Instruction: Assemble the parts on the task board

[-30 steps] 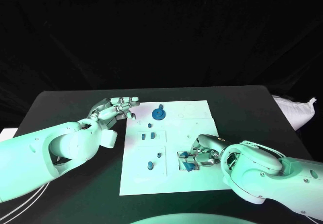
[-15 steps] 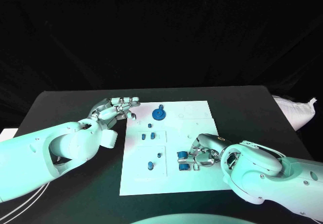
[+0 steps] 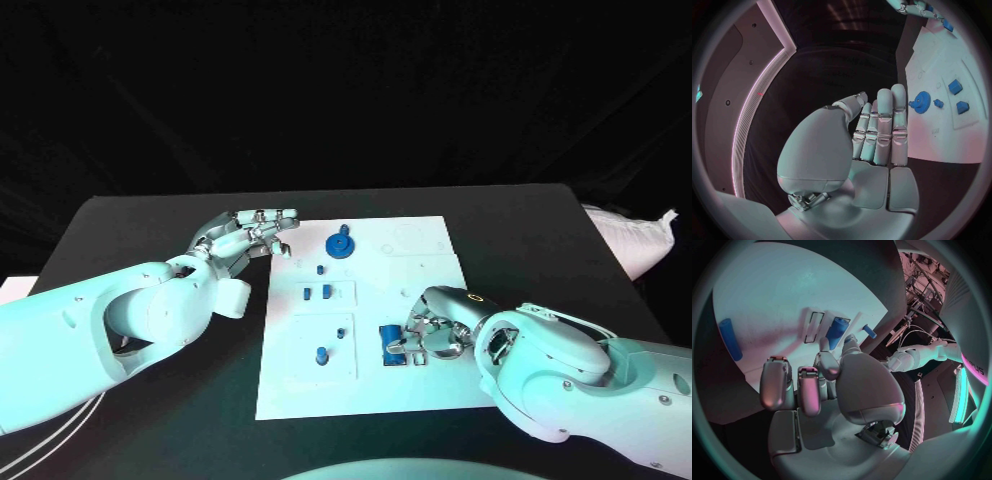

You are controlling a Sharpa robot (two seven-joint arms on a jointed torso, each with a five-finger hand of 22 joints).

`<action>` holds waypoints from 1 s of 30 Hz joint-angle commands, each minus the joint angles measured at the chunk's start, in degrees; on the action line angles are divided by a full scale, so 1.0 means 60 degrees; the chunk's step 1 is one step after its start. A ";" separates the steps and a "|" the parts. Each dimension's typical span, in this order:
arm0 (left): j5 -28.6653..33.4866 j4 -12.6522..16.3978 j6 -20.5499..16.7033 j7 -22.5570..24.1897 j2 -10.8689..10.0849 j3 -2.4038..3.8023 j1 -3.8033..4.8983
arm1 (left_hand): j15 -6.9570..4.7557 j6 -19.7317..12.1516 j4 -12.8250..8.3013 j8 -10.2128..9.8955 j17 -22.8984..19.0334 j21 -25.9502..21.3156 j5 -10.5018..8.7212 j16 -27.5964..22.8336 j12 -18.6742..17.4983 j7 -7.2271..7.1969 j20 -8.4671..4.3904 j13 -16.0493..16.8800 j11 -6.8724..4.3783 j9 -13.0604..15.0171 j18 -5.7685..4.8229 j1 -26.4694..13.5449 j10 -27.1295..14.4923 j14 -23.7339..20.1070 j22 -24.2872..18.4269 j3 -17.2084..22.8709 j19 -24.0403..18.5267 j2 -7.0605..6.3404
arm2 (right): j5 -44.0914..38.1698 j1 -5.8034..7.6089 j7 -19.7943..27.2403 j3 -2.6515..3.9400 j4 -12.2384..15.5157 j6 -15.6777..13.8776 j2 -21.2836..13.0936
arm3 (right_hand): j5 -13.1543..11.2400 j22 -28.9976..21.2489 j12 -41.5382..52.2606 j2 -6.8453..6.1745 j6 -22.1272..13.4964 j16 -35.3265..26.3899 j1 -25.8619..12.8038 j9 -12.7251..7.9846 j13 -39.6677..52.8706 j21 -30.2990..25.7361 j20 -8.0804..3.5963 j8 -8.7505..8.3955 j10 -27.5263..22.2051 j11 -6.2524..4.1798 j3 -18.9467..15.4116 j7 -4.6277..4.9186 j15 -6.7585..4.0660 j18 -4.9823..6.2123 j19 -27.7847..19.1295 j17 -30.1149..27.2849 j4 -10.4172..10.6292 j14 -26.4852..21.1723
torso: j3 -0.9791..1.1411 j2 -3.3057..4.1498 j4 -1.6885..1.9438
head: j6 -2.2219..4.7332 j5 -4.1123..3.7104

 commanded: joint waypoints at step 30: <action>-0.0034 -0.0086 0.0218 0.0025 0.0139 -0.0008 -0.0010 | -0.0007 -0.0040 -0.0011 0.0028 -0.0015 -0.0061 0.0033 0.0069 0.0073 0.0015 -0.0004 -0.0012 -0.0011 -0.0003 0.0100 -0.0040 -0.0090 -0.0065 -0.0013 -0.0058 -0.0088 0.0077 | 0.0051 0.0887 0.0254 -0.0058 -0.0077 0.0886 -0.2905 | 0.1299 -0.0049 -0.0455 0.0439 -0.0353 -0.0071 0.0760 -0.0347 -0.0177 -0.0115 0.0157 -0.0674 -0.0141 0.0203 -0.0082 0.0296 0.0162 -0.0016 -0.0092 0.1322 0.0209 0.0759 | 0.0013 -0.0042 -0.0131 | 0.0162 -0.0530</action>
